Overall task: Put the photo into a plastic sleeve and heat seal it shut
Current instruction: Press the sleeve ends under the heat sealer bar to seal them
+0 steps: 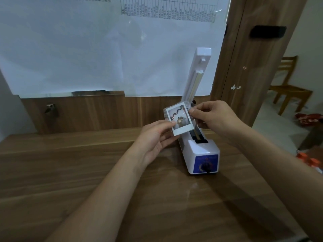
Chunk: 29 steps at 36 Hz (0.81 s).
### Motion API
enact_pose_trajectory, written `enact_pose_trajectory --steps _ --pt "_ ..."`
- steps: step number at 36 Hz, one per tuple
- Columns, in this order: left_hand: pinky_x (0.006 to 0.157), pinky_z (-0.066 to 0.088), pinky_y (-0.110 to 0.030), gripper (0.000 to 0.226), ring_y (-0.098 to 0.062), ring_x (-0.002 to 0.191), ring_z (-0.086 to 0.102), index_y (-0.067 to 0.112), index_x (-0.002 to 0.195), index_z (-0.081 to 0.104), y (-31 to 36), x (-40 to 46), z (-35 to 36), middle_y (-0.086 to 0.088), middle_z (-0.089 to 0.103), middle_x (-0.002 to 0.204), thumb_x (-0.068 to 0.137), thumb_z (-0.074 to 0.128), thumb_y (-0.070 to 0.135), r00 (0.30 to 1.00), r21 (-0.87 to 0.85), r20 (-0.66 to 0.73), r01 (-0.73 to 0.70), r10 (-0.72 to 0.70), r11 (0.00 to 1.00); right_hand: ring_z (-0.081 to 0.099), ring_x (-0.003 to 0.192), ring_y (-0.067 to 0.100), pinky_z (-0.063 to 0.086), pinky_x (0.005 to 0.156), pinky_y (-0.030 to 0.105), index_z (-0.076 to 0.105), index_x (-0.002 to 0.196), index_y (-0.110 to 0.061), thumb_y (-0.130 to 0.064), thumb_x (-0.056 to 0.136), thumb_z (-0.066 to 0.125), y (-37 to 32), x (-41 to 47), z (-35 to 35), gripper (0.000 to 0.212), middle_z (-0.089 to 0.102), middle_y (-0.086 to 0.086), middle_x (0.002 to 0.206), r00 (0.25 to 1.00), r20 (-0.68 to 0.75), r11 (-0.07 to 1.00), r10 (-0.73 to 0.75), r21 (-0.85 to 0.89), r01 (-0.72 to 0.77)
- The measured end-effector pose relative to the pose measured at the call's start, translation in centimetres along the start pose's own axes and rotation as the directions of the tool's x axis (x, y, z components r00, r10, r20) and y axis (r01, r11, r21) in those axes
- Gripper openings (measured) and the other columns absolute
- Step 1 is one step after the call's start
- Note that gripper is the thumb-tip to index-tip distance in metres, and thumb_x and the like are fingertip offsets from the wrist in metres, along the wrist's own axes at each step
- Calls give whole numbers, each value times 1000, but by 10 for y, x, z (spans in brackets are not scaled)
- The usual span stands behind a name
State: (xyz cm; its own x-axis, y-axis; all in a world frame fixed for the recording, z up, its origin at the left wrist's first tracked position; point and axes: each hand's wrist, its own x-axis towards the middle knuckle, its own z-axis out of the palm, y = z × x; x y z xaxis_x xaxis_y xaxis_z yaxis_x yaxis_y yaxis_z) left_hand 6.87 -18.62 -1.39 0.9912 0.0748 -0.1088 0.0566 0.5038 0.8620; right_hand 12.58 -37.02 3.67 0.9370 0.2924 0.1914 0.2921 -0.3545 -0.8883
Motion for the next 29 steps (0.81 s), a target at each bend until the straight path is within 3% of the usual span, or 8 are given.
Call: enact_pose_trajectory --steps 3,7,14,16,18,21,25,29 --pt "70 65 -30 17 -22 90 80 3 107 75 -1 0 2 -16 82 102 91 74 3 999 16 -33 5 -4 1000 68 55 2 54 53 13 79 88 -16 -25 95 72 5 2 -1 13 76 -8 64 998 -31 999 51 -14 -52" --pt "71 65 -30 16 -21 90 80 3 107 75 -4 -1 4 -15 82 100 91 74 3 998 39 -60 17 -15 999 69 64 7 56 55 15 80 87 -19 -28 92 75 6 3 -2 12 78 1 74 994 -55 995 97 -28 -99" --pt "62 62 -25 10 -18 83 81 5 99 76 -7 1 5 -12 83 91 90 74 3 989 90 -149 14 0 996 74 78 17 59 70 26 76 92 -19 -26 100 65 -5 2 -11 15 77 4 85 987 -159 995 36 -91 -51" --pt "61 62 -26 12 -19 85 81 4 101 75 -9 2 5 -12 83 92 89 74 2 987 88 -158 31 -17 996 71 77 13 57 69 25 72 91 -23 -24 101 62 -11 1 -13 14 75 0 84 975 -218 989 -36 -148 3" --pt "60 62 -25 14 -21 88 79 3 102 75 -11 3 5 -14 83 94 88 75 0 985 74 -170 50 -37 996 67 83 9 56 74 26 71 107 -21 -25 101 61 -17 2 -16 12 72 -5 94 947 -287 968 -142 -239 73" --pt "59 61 -24 16 -23 91 78 0 102 75 -14 5 5 -17 82 97 87 75 -3 981 55 -184 72 -61 996 60 95 5 50 79 18 59 132 -16 -29 99 62 -27 5 -20 35 65 -3 119 880 -338 907 -335 -369 203" --pt "59 61 -24 16 -23 93 77 -1 102 75 -16 8 6 -18 81 100 86 75 -4 981 42 -181 74 -65 996 51 131 13 44 103 29 36 155 -17 -33 98 63 -44 14 -27 65 44 4 156 818 -254 792 -516 -506 342" --pt "58 61 -24 18 -22 87 77 -3 103 75 -16 9 6 -16 82 93 86 76 -5 980 32 -187 73 -65 997 33 151 24 31 117 39 20 163 -19 -32 97 63 -58 21 -33 80 26 4 170 810 -131 704 -571 -586 401"
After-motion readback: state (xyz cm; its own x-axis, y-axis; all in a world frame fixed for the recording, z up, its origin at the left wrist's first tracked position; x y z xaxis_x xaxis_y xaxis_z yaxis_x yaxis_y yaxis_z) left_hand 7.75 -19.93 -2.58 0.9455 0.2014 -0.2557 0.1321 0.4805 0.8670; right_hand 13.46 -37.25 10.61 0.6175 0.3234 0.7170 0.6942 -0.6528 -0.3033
